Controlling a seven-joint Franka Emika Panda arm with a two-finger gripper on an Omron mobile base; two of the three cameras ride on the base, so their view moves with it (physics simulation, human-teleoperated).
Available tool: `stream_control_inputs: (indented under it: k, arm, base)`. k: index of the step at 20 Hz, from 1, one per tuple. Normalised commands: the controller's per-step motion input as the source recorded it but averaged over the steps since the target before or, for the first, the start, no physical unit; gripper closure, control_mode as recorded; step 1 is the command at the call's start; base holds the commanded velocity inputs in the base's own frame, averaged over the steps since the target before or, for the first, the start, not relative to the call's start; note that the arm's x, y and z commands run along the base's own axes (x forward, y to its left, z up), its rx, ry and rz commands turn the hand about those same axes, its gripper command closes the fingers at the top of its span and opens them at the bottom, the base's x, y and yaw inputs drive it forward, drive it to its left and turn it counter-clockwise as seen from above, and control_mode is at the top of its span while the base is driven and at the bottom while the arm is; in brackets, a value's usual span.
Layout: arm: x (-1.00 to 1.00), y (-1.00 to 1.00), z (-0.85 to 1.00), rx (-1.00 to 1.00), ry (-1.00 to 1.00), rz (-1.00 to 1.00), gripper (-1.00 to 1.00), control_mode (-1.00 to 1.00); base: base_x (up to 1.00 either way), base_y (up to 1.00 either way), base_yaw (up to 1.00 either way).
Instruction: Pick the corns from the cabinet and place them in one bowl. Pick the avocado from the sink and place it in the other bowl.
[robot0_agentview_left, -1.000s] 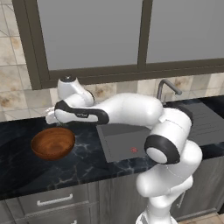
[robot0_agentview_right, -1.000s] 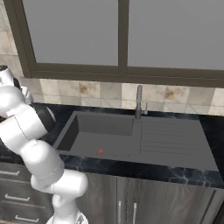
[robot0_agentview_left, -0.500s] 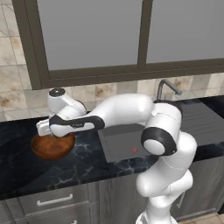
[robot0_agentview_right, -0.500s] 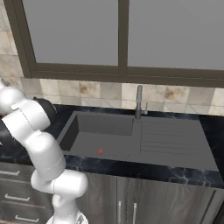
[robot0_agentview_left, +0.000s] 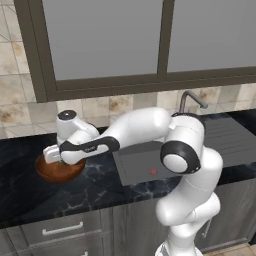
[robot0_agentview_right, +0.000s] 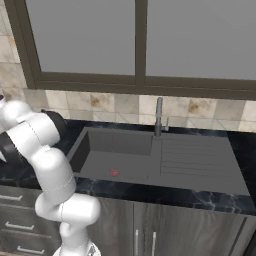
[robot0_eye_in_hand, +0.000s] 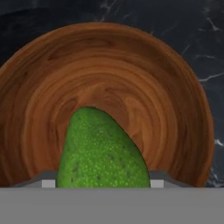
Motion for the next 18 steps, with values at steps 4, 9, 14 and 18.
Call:
stream_control_inputs:
  k: [4,9,14,18]
  arm:
    - [0.00,0.00,-0.38,0.02,0.00,0.02,-1.00,-1.00]
    - [0.00,0.04,0.14,-0.01,0.05,0.03,-1.00,-1.00]
    - [0.00,0.03,0.43,-0.08,0.11,0.05,-1.00,-1.00]
    - [0.00,0.00,0.30,-0.06,0.08,0.02,-1.00,-1.00]
  base:
    - [0.00,0.00,0.00]
    - [0.00,0.00,0.00]
    - [0.00,0.00,0.00]
    - [0.00,0.00,0.00]
